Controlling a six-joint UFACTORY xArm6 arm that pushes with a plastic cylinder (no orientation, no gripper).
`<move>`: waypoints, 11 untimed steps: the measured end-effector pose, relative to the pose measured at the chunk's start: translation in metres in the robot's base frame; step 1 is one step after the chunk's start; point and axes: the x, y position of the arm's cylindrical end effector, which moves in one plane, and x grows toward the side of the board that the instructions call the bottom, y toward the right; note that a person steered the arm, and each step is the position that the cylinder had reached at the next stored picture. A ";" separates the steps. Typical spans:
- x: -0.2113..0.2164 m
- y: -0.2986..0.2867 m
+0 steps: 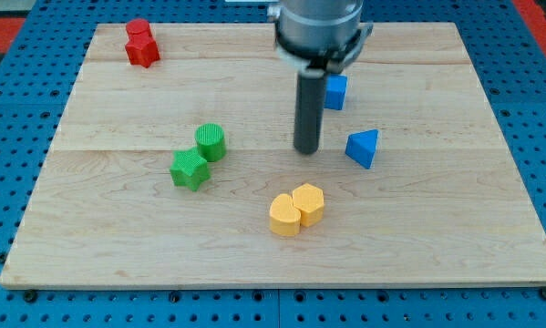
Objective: Place the green circle into the red star
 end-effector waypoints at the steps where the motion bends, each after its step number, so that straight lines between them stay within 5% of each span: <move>1: -0.006 -0.101; 2: -0.086 -0.147; 3: -0.109 -0.171; 4: -0.056 -0.112; 5: -0.094 -0.088; 6: -0.130 -0.130; 9: -0.127 -0.228; 11: -0.113 -0.235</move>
